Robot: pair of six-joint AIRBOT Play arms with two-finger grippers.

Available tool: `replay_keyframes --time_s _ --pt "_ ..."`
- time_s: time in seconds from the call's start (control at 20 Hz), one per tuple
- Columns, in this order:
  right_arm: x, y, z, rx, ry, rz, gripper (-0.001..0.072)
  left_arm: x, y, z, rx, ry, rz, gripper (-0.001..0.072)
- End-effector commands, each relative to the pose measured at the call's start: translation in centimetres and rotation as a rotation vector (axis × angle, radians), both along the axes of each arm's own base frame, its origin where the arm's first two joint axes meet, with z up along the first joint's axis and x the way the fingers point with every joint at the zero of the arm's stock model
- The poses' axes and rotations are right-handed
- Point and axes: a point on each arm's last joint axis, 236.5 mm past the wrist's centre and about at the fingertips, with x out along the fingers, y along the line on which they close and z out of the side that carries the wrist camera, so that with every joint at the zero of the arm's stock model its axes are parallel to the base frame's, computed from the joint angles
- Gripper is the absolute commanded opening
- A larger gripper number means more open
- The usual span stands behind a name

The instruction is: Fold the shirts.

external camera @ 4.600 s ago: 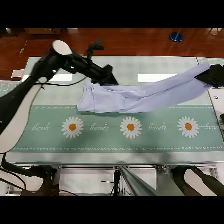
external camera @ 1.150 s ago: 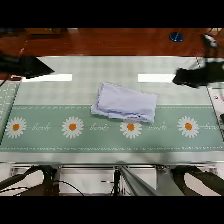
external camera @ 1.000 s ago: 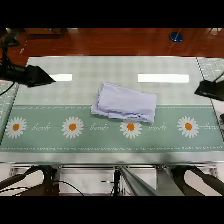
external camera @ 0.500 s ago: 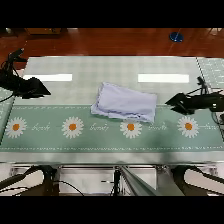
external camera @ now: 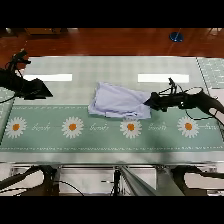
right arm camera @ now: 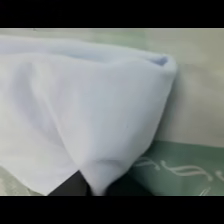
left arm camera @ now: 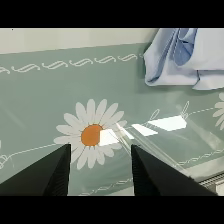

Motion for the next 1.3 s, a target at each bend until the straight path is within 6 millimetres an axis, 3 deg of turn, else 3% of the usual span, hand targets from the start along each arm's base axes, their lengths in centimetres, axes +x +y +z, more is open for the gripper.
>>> replay_keyframes --time_s 0.0,0.15,0.3,0.4,0.65,0.75,1.0,1.15,1.25 --pt "0.8 -1.5 6.7 0.037 -0.120 0.049 0.0031 -0.1 -0.2 0.0 -0.001 0.005 -0.004 0.0449" --pt "0.7 -7.9 14.9 -0.072 -0.255 -0.055 0.0031 -0.1 -0.1 0.0 0.000 0.004 -0.003 0.0449" --pt "-2.8 -16.4 20.5 -0.297 -0.282 -0.229 0.0031 0.6 0.0 0.0 0.009 -0.032 -0.012 0.0449" --pt "-7.7 -20.9 21.2 -0.452 -0.189 -0.295 0.0031 1.4 0.2 0.1 0.016 -0.064 0.002 0.0449" --pt "-22.6 -30.9 20.1 -0.799 0.258 -0.555 0.0031 1.8 0.3 0.1 0.020 -0.081 0.005 0.0449" --pt "-26.1 -32.2 20.3 -0.825 0.362 -0.658 0.0031 1.8 0.2 0.2 0.020 -0.098 -0.029 0.0449" --pt "-32.6 -32.8 20.1 -0.809 0.596 -0.803 0.0031 1.8 0.2 0.2 0.030 -0.126 -0.084 0.0449" --pt "-35.8 -33.3 20.5 -0.836 0.705 -0.871 0.0031 1.8 0.2 0.2 0.033 -0.135 -0.103 0.0449" --pt "-37.5 -32.5 20.3 -0.813 0.773 -0.914 0.0031 2.3 0.3 0.2 0.039 -0.152 -0.098 0.0449"
